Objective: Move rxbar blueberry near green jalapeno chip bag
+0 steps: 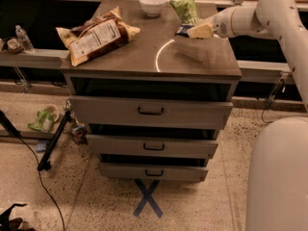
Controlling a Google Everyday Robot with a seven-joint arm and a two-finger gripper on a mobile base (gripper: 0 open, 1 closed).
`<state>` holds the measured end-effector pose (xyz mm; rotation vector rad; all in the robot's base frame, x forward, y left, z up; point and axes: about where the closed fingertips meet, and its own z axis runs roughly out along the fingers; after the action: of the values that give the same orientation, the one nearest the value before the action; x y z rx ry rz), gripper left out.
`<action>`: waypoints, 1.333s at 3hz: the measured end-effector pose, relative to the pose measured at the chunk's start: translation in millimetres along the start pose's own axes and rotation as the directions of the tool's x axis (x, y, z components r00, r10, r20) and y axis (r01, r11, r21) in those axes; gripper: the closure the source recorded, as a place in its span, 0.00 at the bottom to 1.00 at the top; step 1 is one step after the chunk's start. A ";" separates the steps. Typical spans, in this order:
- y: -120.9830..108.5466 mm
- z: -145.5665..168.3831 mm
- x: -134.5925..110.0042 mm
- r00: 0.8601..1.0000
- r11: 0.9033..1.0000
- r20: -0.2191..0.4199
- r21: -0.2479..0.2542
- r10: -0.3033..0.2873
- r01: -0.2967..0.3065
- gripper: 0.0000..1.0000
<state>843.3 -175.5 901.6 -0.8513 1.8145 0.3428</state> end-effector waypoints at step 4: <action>-67.5 -5.1 31.4 0.971 0.928 -0.004 0.294 0.240 -0.228 0.35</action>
Offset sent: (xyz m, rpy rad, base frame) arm 0.0380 -0.0798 -0.0037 0.0736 0.0435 -0.4103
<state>880.4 -238.4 885.9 -0.4387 1.9491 0.2010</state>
